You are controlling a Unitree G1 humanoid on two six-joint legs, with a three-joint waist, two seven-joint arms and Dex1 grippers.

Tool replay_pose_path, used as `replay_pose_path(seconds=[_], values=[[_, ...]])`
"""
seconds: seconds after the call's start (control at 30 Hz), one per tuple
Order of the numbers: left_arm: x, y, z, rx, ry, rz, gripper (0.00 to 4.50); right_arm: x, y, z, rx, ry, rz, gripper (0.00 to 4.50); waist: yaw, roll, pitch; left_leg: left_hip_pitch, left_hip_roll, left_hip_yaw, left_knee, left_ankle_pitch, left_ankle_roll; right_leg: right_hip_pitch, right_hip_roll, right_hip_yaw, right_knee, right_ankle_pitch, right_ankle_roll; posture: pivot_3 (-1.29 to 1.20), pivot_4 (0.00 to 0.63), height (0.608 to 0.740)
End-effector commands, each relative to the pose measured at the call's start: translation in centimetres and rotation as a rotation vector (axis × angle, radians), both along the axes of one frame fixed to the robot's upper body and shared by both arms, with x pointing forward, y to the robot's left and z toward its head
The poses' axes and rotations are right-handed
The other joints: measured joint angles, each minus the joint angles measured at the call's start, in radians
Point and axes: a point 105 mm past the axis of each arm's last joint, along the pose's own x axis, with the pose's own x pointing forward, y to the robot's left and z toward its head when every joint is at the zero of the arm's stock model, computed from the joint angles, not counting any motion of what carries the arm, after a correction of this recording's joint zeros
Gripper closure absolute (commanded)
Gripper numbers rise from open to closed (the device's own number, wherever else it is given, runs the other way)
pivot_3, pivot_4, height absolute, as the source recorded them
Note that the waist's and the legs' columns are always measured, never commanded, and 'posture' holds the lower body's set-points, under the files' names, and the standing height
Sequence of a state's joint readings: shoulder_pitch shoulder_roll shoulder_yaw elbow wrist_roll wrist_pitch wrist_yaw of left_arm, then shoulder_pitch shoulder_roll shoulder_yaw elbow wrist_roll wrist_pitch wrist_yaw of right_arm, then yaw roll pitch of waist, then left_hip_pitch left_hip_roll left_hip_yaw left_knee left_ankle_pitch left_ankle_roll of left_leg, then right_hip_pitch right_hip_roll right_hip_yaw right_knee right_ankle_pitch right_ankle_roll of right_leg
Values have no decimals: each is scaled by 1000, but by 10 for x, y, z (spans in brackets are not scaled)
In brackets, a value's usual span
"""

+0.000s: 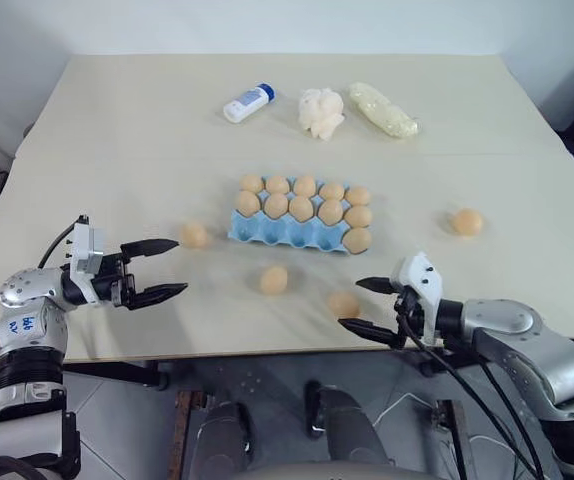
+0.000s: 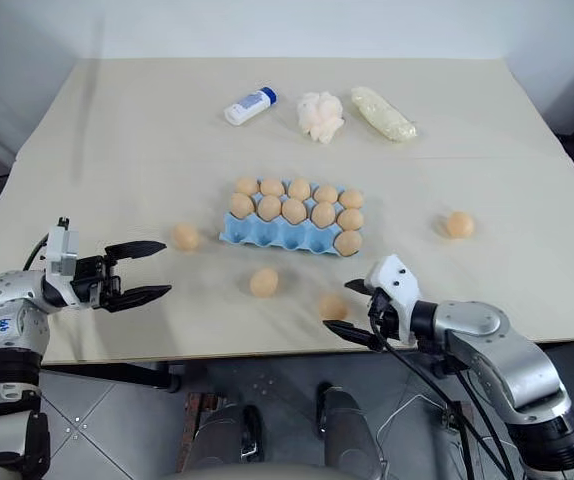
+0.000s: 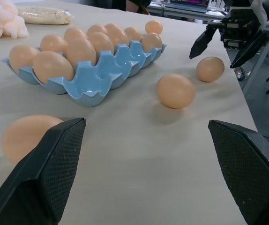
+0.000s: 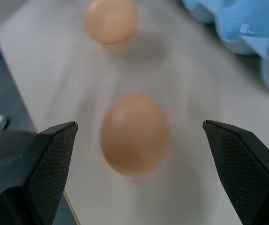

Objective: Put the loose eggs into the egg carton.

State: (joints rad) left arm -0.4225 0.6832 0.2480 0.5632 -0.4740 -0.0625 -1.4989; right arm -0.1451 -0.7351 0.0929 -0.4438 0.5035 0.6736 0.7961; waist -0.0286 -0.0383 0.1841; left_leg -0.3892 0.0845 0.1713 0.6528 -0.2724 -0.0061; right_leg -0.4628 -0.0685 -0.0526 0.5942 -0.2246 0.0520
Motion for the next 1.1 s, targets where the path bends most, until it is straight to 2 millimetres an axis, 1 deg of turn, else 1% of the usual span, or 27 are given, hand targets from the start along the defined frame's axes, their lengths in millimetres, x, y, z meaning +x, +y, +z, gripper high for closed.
replay_pose_path(seconds=[0.03, 0.13, 0.2, 0.27, 0.37, 0.4, 0.47, 0.53, 0.67, 0.7, 0.77, 0.9, 0.97, 1.1], values=[[-1, 1, 11, -15, -44, 3, 26, 4, 4, 2, -15, -23, 25, 0, 1, 0, 0, 0, 0, 0, 0, 0, 0, 0, 0, 0, 0, 0, 0, 0, 150, 740], [-1, 1, 11, -19, -46, 8, 26, 9, 7, -3, -44, -2, 24, 0, 0, 0, 0, 0, 0, 0, 0, 0, 0, 0, 0, 0, 0, 0, 0, 0, 150, 740], [-1, 1, 11, -20, -47, 10, 0, 10, 8, -5, -50, 6, 27, 402, 0, 0, 0, 0, 0, 0, 0, 0, 0, 0, -1, 0, 0, 0, 0, 0, 150, 740], [0, 1, 11, -20, -49, 11, 0, 9, 9, -4, -48, -5, 32, 946, 1, 0, 0, 0, 0, 0, 0, 0, 0, 0, 0, 0, 0, 0, 0, 0, 150, 740], [0, 0, 12, -22, -52, 15, 0, 11, 10, 0, -41, -29, 22, 1983, 0, 0, 0, 0, 0, 0, 0, 0, 0, 0, 0, 0, 0, 0, 0, 0, 150, 740], [1, 0, 12, -22, -54, 16, 0, 13, 8, 6, -31, -45, 12, 2380, 0, 0, 0, 0, 0, 0, 0, 0, 0, 0, 0, 0, 0, 0, 0, 0, 150, 740], [2, 0, 13, -24, -56, 17, 0, 15, 6, 14, -19, -74, 0, 2860, 1, 0, 0, 0, 0, 0, 0, 0, 0, 0, 0, 0, 0, 0, 0, 0, 150, 740], [3, 0, 13, -26, -58, 17, 0, 16, 5, 19, -14, -92, -6, 2940, 0, 0, 0, 0, 0, 0, 0, 0, 0, 0, 0, 0, 0, 0, 0, 0, 150, 740], [4, -1, 15, -31, -63, 10, 0, 30, 1, 57, 43, -209, -64, 2958, -1, 0, 0, 0, 0, 0, 0, 0, 0, 0, 0, 0, 0, 0, 0, 0, 150, 740], [5, -1, 15, -32, -65, 10, 0, 34, 1, 65, 49, -238, -77, 2964, -2, 0, 0, 0, 0, 0, 0, 0, 0, 0, 0, 0, 0, 0, 0, 0, 150, 740], [6, -2, 16, -35, -67, 13, 0, 41, 2, 73, 55, -266, -92, 2964, -1, 0, 0, 0, 0, 0, 0, 0, 0, 0, 0, 0, 0, 0, 0, 0, 150, 740], [9, -6, 16, -44, -74, 11, 0, 57, 13, 80, 60, -306, -107, 2964, -1, 0, 0, 0, 1, 0, -1, 0, -1, -1, 0, 0, 0, 0, 0, 0, 150, 740], [10, -7, 17, -47, -78, 12, 0, 67, 18, 77, 52, -317, -122, 2964, -2, 0, 0, 0, 1, 0, -1, -1, -1, -1, 0, 0, 1, 0, 0, 0, 150, 740], [11, -8, 18, -51, -89, 22, 0, 81, 28, 71, 34, -330, -120, 2964, -2, 0, 0, -1, 1, 0, -1, -1, -1, -1, 0, -1, 2, 0, 0, 0, 150, 740]])
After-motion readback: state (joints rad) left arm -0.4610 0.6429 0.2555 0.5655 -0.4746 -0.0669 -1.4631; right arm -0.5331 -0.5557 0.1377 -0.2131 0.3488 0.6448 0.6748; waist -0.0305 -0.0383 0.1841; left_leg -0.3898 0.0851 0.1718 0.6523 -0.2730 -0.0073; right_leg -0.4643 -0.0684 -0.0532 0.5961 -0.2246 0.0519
